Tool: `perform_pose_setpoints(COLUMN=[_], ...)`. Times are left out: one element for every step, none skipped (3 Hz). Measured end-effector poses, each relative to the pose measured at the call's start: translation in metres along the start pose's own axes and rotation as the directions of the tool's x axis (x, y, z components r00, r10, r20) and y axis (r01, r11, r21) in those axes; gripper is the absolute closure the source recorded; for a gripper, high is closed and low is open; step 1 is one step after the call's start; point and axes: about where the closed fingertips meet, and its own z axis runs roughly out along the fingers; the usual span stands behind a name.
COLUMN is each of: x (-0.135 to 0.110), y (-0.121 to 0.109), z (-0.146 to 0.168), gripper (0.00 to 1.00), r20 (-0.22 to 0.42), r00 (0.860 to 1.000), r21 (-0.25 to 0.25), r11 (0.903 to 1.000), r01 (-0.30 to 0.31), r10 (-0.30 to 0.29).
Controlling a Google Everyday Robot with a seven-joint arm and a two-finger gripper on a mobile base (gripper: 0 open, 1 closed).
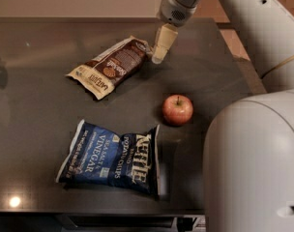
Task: Pick brown chip bag
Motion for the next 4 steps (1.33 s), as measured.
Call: perform_pose_setpoints(x=[-0.008,-0.014,-0.023,-0.034], y=[-0.010,-0.020,-0.025,-0.021], z=[0.015,0.034,0.059,0.081], gripper=[0.00,0.00,0.00,0.00], r20=[0.021,0.045,0.060,0.063], r00=[1.000,0.999,0.998,0.998], r21=[-0.008,-0.025,-0.060,-0.102], r11=[1.0000,0.9996,0.9981,0.9948], r01=[0.000,-0.008,-0.011,-0.001], r10=[0.000,0.009,0.014,0.008])
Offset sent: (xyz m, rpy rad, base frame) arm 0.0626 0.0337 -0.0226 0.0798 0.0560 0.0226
